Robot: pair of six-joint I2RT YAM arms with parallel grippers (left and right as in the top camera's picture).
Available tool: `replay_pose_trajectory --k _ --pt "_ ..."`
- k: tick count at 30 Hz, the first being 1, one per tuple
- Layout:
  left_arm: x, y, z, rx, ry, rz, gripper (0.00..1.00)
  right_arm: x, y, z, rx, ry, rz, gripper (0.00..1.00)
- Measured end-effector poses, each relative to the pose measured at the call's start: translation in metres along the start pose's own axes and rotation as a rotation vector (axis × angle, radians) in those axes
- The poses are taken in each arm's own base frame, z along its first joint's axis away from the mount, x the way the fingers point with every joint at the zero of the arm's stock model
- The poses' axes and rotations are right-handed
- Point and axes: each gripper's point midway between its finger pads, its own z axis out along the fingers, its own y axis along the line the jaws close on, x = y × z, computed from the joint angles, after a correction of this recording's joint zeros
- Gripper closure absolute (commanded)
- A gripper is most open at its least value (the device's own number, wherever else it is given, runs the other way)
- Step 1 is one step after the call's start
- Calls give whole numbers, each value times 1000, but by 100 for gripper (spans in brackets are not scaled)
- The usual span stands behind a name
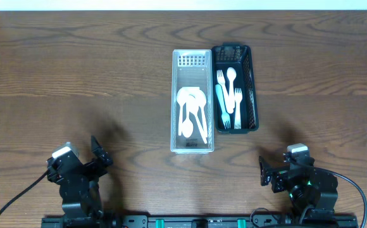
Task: Pack container
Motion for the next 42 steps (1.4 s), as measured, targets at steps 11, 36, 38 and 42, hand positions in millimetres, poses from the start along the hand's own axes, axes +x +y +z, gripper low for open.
replay_pose_trajectory --k 11,36,38,42 --pt "7 -1 8 2 -9 5 2 0 0 0 0 0 0 1" --pt "21 -6 19 26 -22 4 2 0 0 0 0 0 0 1" --pt "21 -6 19 27 -22 4 2 0 0 0 0 0 0 1" --pt "21 -6 19 27 -22 4 2 0 0 0 0 0 0 1"
